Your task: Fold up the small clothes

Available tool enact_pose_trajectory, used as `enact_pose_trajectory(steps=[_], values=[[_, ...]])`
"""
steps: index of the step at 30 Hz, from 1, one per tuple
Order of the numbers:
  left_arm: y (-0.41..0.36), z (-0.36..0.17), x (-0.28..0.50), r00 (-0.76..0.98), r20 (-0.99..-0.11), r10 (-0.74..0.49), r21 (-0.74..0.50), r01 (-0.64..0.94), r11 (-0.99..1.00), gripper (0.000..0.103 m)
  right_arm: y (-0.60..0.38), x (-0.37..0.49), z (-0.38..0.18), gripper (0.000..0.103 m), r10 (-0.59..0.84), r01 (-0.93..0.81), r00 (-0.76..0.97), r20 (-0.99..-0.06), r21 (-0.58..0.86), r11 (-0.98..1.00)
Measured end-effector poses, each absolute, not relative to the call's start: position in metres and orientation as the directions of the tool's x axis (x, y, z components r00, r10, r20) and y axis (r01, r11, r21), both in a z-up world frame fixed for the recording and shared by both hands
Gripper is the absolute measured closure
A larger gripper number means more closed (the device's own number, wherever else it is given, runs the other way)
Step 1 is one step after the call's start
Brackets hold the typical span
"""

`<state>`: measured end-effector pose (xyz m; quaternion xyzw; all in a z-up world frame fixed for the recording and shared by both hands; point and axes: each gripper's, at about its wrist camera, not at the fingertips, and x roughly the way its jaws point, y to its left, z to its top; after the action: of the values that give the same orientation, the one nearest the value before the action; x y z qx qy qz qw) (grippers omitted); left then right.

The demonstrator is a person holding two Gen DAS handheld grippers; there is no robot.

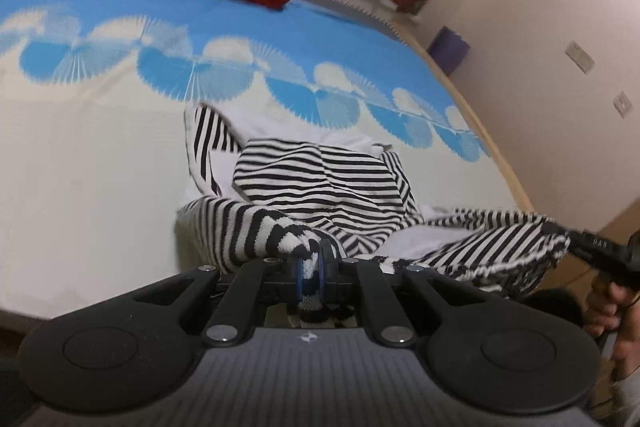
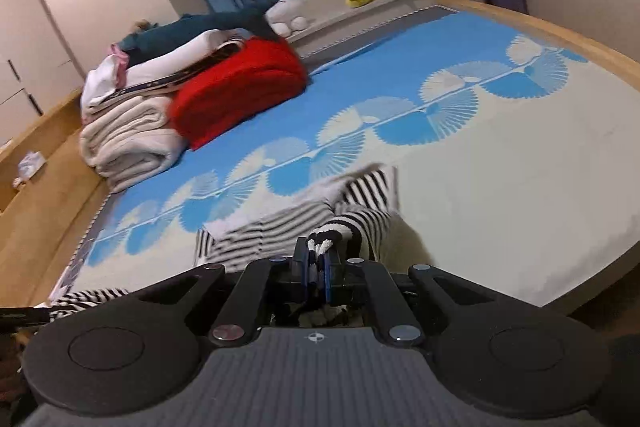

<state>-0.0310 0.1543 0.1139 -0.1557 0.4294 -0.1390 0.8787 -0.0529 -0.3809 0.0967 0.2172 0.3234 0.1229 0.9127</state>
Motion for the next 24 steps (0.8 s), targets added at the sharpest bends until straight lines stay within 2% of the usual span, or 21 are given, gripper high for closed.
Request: enact_pose_trajectory(steps=[4,9,14,17,18,20,22,24], values=[[0.166,0.090,0.034,0.549,-0.755,-0.359,-0.407,0.037,0.913,0.096,-0.375,-0.004,0.084,0.097,0.361,-0.063,0.730,-0.580,0.469,0.881],[0.175,0.059,0.133,0.512,-0.788,-0.342,-0.406,-0.015,0.914,0.096,-0.368,0.099,0.054,0.097,0.381,-0.043,0.663,-0.644,0.475,0.879],[0.189,0.014,0.203,0.487,-0.796,-0.360,-0.467,-0.117,0.876,0.094,-0.360,0.191,0.012,0.097,0.372,-0.003,0.607,-0.703,0.466,0.885],[0.201,-0.011,0.219,0.470,-0.815,-0.340,-0.489,-0.243,0.838,0.087,-0.358,0.214,-0.026,0.095,0.359,0.040,0.593,-0.721,0.471,0.881],[0.205,-0.009,0.224,0.495,-0.801,-0.337,-0.510,-0.267,0.818,0.085,-0.357,0.222,-0.035,0.095,0.326,0.095,0.552,-0.767,0.446,0.890],[0.208,0.005,0.228,0.553,-0.759,-0.344,-0.534,-0.227,0.814,0.077,-0.362,0.230,-0.033,0.087,0.337,0.160,0.586,-0.737,0.513,0.843],[0.211,0.021,0.226,0.618,-0.711,-0.335,-0.535,-0.166,0.829,0.062,-0.362,0.233,-0.021,0.086,0.344,0.130,0.633,-0.694,0.533,0.836],[0.212,0.030,0.222,0.638,-0.690,-0.341,-0.528,-0.121,0.841,0.061,-0.365,0.228,-0.008,0.080,0.295,0.105,0.692,-0.659,0.496,0.862]])
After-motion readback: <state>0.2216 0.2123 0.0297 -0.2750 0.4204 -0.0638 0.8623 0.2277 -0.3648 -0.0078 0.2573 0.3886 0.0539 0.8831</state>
